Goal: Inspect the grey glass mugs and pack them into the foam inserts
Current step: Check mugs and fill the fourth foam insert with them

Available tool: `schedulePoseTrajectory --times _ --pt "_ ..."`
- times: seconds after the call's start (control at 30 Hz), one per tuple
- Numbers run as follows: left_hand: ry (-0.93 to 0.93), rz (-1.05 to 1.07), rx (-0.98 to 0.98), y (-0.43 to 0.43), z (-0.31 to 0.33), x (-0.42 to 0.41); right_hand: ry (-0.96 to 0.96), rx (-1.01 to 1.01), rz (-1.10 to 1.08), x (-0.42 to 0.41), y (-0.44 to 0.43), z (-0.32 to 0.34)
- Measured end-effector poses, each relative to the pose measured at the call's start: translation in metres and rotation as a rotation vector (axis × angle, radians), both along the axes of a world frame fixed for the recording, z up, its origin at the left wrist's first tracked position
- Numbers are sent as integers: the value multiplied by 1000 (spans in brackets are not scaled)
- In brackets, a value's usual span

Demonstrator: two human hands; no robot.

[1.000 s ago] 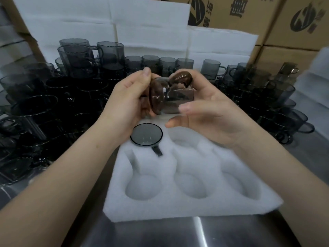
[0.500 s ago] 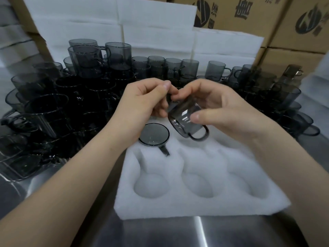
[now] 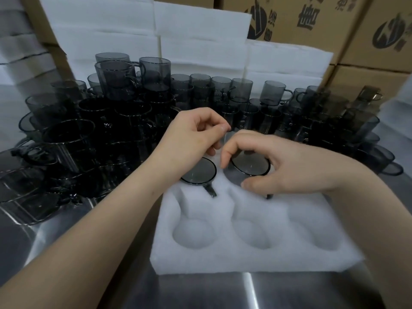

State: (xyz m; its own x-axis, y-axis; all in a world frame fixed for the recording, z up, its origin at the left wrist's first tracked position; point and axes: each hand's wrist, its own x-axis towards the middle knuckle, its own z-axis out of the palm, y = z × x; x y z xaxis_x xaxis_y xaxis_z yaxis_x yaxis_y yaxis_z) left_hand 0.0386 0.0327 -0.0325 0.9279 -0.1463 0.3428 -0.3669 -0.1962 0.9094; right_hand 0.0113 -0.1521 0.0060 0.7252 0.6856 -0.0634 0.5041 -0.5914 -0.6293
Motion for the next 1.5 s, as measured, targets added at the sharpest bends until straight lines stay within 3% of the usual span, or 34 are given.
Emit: schedulePoseTrajectory --times 0.43,0.73,0.87,0.93,1.03,1.13,1.23,1.37,1.5 --pt "0 77 32 0 -1 2 -206 -557 -73 -4 24 -17" --pt "28 85 99 -2 1 -1 -307 -584 -85 -6 25 -26" --pt "28 59 133 -3 2 -2 -269 -353 -84 -5 19 -25" --pt "25 50 143 -3 2 -2 -300 -54 -173 2 15 -22" --pt "32 56 147 -4 1 -2 -626 172 -506 21 -2 -15" --pt "37 57 155 -3 1 -2 -834 63 -892 38 -31 -9" --pt "34 59 163 -4 1 -3 -761 -121 -1201 46 -67 -7" --pt "33 61 171 -3 1 -3 -607 -293 -1318 53 -93 -9" --pt "37 58 170 -3 0 -2 -552 -354 -1258 62 -99 -17"
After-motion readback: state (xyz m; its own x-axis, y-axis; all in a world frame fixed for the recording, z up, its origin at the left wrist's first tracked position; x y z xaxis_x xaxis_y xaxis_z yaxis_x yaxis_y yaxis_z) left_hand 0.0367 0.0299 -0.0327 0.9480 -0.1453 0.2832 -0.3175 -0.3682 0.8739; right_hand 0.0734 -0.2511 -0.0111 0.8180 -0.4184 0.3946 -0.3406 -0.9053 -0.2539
